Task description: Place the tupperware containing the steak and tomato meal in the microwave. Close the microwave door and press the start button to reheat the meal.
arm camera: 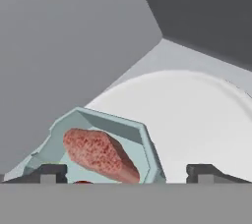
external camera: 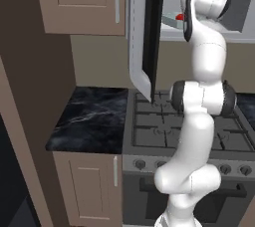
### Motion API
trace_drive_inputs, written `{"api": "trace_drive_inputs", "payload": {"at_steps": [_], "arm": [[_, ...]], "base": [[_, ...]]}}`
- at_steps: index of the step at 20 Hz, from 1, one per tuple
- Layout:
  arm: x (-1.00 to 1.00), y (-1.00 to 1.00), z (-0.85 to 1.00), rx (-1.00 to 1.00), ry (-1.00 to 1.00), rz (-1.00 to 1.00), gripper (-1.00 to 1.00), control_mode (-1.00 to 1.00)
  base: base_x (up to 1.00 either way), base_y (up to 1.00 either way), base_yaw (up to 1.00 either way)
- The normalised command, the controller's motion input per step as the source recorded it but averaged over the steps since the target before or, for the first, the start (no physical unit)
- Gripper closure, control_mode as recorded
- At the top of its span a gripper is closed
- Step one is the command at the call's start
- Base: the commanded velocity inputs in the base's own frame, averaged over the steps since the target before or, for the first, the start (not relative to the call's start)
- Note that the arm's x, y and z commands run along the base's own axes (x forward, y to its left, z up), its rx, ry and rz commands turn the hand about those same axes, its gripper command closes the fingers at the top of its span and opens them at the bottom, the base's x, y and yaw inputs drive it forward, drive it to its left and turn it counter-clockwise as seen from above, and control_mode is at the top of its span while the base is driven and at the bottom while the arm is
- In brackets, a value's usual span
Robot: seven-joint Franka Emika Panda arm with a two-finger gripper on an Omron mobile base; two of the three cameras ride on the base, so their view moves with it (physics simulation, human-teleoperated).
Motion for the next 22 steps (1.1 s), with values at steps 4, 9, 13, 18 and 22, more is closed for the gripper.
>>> {"api": "trace_drive_inputs", "payload": {"at_steps": [4, 9, 13, 18, 22], "arm": [[-0.52, 0.38, -0.58, -0.17, -0.41, 0.0, -1.0, -1.0], [-0.95, 0.27, 0.03, -0.17, -0.18, 0.0, -1.0, -1.0], [-1.0, 0.01, 0.53, -0.09, -0.06, 0.0, -1.0, -1.0], [-1.0, 0.0, 0.68, -0.16, 0.0, 0.05, -1.0, -1.0], [-1.0, 0.01, 0.46, -0.3, 0.02, 0.21, -1.0, -1.0]], "base": [[0.0, 0.0, 0.0], [0.0, 0.0, 0.0], [0.0, 0.0, 0.0], [0.0, 0.0, 0.0], [0.0, 0.0, 0.0]]}}
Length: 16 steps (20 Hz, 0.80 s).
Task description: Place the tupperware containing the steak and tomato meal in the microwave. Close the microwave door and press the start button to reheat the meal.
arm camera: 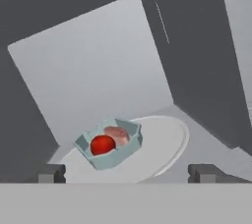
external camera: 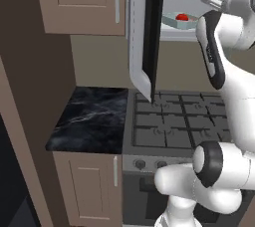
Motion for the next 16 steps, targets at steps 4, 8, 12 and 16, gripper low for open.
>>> {"api": "trace_drive_inputs", "payload": {"at_steps": [4, 8, 12, 16], "arm": [[-1.0, 0.12, 0.07, -0.39, 0.04, 0.25, -1.0, -1.0], [-1.0, 0.28, -0.17, -0.44, 0.0, 0.19, -1.0, -1.0], [-1.0, 0.42, -0.04, -0.45, 0.01, 0.09, -1.0, -1.0], [-1.0, 0.53, 0.0, -0.42, 0.06, 0.03, -1.0, -1.0]], "base": [[0.0, 0.0, 0.0], [0.0, 0.0, 0.0], [0.0, 0.0, 0.0], [0.0, 0.0, 0.0]]}}
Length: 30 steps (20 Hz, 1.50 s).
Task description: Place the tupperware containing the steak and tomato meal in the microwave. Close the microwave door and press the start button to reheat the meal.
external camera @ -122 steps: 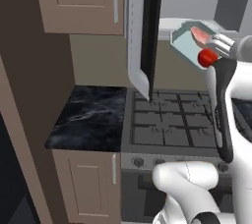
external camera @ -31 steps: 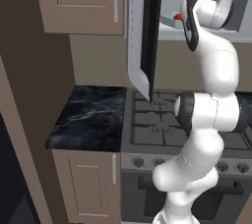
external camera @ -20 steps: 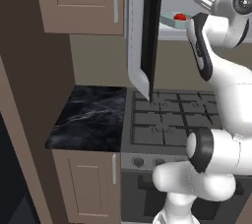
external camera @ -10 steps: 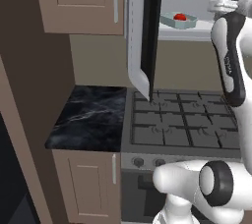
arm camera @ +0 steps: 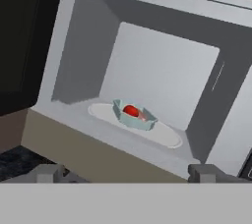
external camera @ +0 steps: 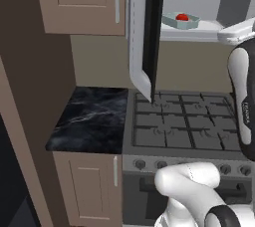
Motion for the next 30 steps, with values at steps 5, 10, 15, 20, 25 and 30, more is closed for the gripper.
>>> {"api": "trace_drive_inputs", "payload": {"at_steps": [5, 10, 15, 20, 25, 30], "arm": [[-0.85, 0.5, 0.0, -0.37, 0.08, 0.0, -1.0, -1.0], [-0.71, 0.45, 0.0, -0.37, 0.04, 0.0, -1.0, -1.0], [-0.64, 0.46, -0.14, -0.43, -0.03, -0.01, -1.0, -1.0], [-0.29, 0.52, -0.32, -0.43, -0.16, -0.06, -1.0, -1.0], [-0.31, 0.59, -0.05, -0.32, -0.03, -0.07, -1.0, -1.0], [-0.39, 0.65, 0.08, -0.22, 0.01, -0.04, -1.0, -1.0]], "base": [[0.0, 0.0, 0.0], [0.0, 0.0, 0.0], [0.0, 0.0, 0.0], [0.0, 0.0, 0.0], [0.0, 0.0, 0.0], [0.0, 0.0, 0.0]]}}
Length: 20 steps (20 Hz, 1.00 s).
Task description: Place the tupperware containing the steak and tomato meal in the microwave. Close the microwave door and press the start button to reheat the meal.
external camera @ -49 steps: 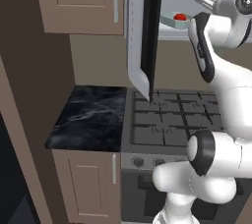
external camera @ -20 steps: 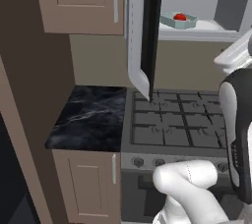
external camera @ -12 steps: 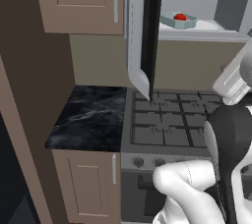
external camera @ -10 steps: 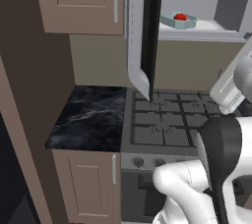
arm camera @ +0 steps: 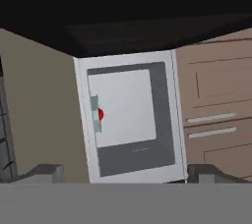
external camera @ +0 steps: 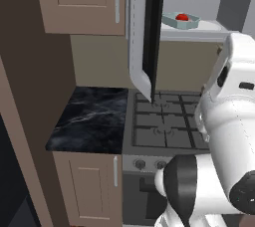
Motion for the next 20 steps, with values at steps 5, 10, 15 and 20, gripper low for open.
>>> {"api": "trace_drive_inputs", "payload": {"at_steps": [5, 10, 15, 20], "arm": [[-0.3, 0.75, 0.08, -0.19, 0.11, -0.01, -1.0, -1.0], [-0.13, 0.85, 0.0, -0.2, 0.08, -0.02, -1.0, -1.0], [0.0, 0.8, 0.0, -0.16, 0.0, -0.06, -1.0, -1.0], [0.15, 0.76, 0.0, -0.15, 0.01, -0.11, -1.0, -1.0]], "base": [[0.0, 0.0, 0.0], [0.0, 0.0, 0.0], [0.0, 0.0, 0.0], [0.0, 0.0, 0.0]]}}
